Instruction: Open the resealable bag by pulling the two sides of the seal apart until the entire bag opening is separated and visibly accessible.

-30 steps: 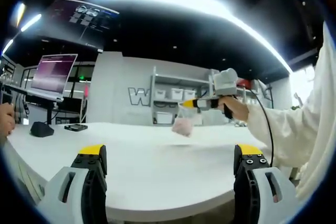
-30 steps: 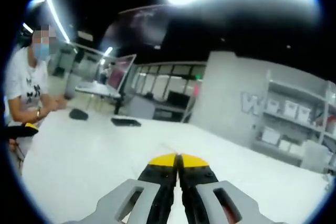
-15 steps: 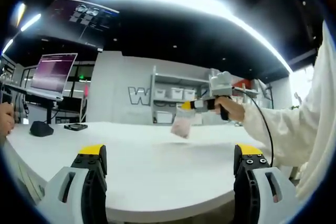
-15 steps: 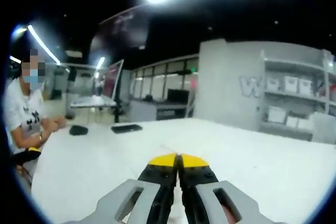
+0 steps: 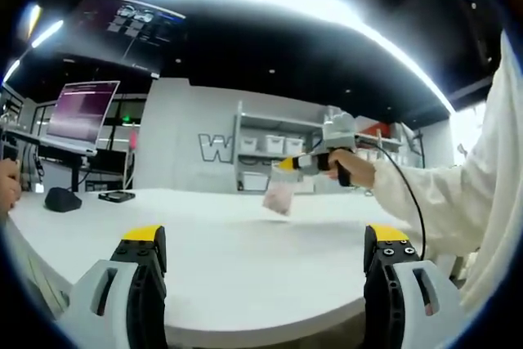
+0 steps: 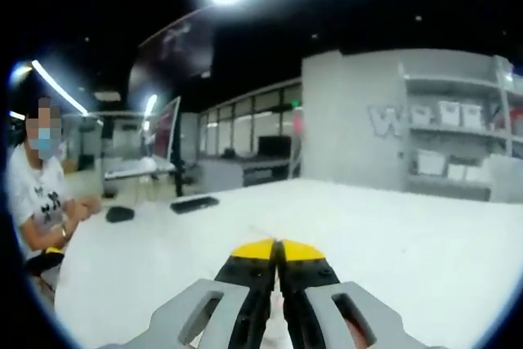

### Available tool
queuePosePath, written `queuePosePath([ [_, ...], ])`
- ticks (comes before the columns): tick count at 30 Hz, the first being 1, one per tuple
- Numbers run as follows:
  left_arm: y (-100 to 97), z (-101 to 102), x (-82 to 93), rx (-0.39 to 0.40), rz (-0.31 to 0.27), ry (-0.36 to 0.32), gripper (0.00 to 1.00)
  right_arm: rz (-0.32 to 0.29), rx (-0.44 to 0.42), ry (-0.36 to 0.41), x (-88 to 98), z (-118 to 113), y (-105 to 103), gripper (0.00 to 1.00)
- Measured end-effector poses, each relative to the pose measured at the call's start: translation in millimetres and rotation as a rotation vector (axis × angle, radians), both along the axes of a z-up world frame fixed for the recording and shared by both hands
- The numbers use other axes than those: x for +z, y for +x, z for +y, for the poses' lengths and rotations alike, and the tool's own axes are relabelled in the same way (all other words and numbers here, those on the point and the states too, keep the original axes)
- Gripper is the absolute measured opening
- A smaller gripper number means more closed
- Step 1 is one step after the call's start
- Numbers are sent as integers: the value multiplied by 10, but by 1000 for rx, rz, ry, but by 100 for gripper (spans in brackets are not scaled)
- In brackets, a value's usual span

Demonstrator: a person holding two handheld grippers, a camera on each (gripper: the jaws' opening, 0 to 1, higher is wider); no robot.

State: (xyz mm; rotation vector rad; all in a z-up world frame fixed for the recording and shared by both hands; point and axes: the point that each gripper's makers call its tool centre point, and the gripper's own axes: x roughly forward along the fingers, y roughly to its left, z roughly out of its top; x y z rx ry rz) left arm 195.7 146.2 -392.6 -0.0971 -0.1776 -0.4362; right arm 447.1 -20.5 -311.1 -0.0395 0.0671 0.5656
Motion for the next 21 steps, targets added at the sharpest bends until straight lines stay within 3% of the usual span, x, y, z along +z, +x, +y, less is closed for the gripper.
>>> queuePosePath([
  [21,35,83,-19,9,1,-15,99,-21,-48,-68,6,-63,191,0],
])
